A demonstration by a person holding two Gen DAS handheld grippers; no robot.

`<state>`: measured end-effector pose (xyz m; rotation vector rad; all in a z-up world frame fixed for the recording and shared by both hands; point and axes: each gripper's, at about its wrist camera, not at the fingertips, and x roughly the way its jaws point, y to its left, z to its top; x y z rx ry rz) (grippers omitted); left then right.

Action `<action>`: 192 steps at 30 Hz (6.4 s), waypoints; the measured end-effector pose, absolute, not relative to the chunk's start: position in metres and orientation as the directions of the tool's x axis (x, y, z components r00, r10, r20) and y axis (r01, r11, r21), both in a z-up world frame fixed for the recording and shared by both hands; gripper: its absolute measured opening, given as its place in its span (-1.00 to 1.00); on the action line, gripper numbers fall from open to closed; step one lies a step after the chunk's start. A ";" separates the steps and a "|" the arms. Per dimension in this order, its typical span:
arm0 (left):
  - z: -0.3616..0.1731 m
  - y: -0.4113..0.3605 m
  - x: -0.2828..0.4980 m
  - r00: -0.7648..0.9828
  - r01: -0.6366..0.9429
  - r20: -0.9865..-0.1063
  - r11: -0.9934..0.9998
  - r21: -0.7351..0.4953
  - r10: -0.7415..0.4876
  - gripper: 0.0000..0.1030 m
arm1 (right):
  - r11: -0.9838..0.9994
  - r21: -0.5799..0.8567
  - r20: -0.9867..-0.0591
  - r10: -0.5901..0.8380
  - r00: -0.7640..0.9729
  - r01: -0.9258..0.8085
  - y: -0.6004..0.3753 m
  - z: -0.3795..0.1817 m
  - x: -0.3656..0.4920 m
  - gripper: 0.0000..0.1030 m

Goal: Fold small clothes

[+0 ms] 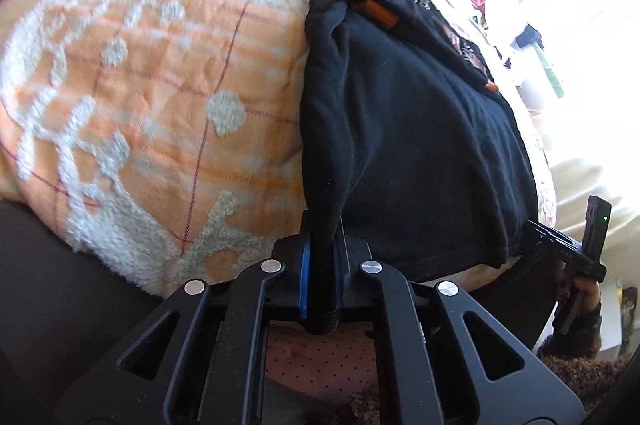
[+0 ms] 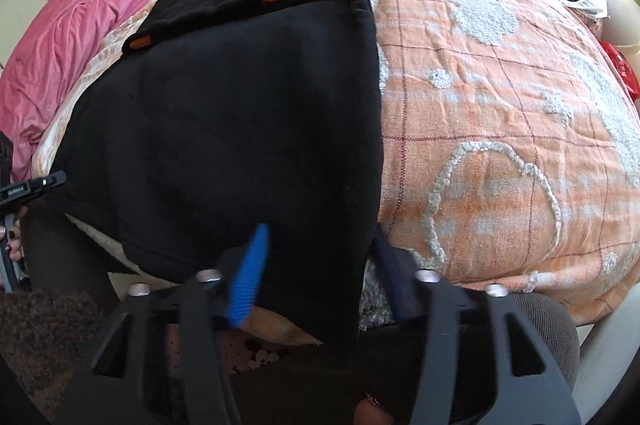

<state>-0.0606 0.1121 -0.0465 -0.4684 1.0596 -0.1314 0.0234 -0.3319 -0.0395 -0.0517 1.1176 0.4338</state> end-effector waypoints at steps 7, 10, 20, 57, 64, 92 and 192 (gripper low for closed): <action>-0.043 0.113 -0.063 0.492 -0.114 -0.812 0.901 -0.418 -0.314 -0.95 | 0.898 0.201 -0.793 0.384 0.472 -0.392 -0.351 -0.009 0.007 -0.87; -0.052 0.109 -0.061 0.472 -0.124 -0.817 0.893 -0.433 -0.331 -0.94 | 0.906 0.203 -0.788 0.376 0.488 -0.371 -0.361 -0.006 0.008 -0.87; -0.068 0.101 -0.060 0.441 -0.128 -0.822 0.882 -0.454 -0.360 -0.76 | 0.910 0.178 -0.876 0.320 0.362 -0.374 -0.340 -0.035 0.012 -0.43; 0.057 0.142 -0.037 0.731 -0.015 -0.577 0.837 -0.547 -0.364 -0.95 | 0.857 0.311 -0.488 0.516 0.704 -0.412 -0.356 0.083 0.037 -0.87; 0.076 0.149 -0.005 0.765 -0.002 -0.541 0.839 -0.543 -0.349 -0.95 | 0.870 0.282 -0.457 0.493 0.740 -0.405 -0.347 0.095 0.063 -0.87; 0.063 0.168 0.126 0.789 -0.048 -0.540 0.847 -0.530 -0.294 -0.95 | 0.917 0.268 -0.525 0.396 0.754 -0.295 -0.312 0.086 0.190 -0.87; -0.007 0.156 0.214 0.747 -0.049 -0.635 0.935 -0.351 -0.199 -1.00 | 0.940 0.184 -0.713 0.329 0.619 -0.288 -0.273 -0.008 0.328 -0.87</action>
